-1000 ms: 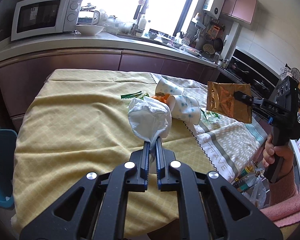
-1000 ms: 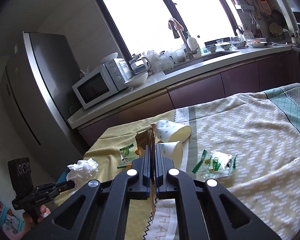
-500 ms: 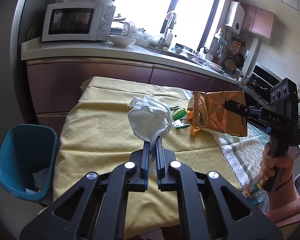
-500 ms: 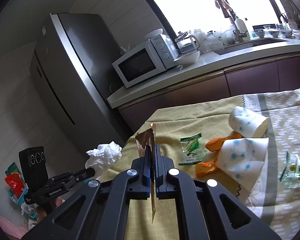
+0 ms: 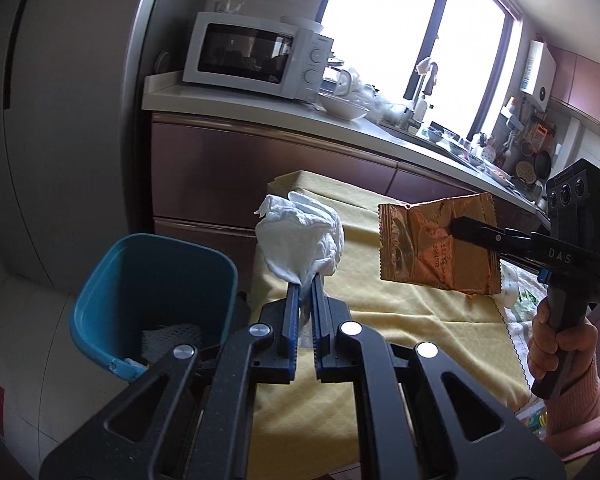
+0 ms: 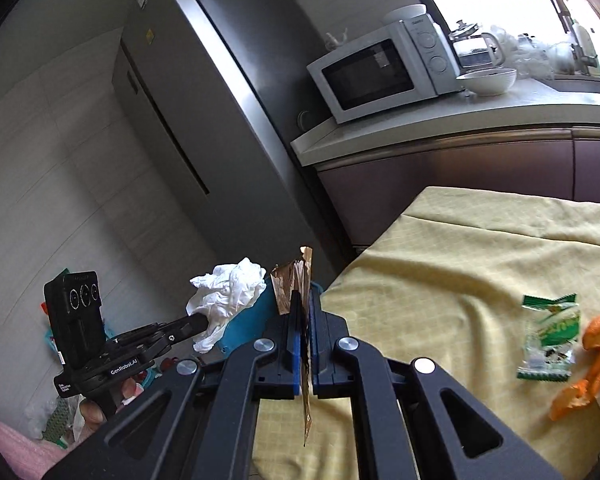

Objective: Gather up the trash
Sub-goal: 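Carry the tissue and snack bag toward the teal bin, then open the left tool over the teal bin while the right tool opens to drop the snack bag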

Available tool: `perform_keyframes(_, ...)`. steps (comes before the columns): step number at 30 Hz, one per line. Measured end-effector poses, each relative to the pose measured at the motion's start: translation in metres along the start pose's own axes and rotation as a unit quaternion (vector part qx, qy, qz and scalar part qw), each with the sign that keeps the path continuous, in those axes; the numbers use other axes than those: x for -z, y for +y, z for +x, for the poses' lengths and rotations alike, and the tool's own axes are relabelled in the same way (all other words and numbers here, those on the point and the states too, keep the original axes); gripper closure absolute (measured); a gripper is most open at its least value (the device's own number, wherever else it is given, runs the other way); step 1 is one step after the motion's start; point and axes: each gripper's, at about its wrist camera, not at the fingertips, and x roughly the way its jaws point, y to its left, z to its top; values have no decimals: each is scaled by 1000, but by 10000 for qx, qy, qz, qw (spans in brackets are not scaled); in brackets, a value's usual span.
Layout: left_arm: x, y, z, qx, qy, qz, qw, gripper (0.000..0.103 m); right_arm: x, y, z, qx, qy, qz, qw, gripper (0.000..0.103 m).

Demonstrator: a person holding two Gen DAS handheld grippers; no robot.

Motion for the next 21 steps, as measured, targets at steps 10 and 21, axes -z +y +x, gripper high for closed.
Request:
perform_keyframes(10, -3, 56, -3, -577, -5, -353, 9977, 97, -11, 32, 70, -398, 557, -306, 9972, 100)
perform_keyframes(21, 4, 98, 20, -1114, 267, -612, 9915, 97, -12, 46, 135, -480, 1099, -230, 9925, 98)
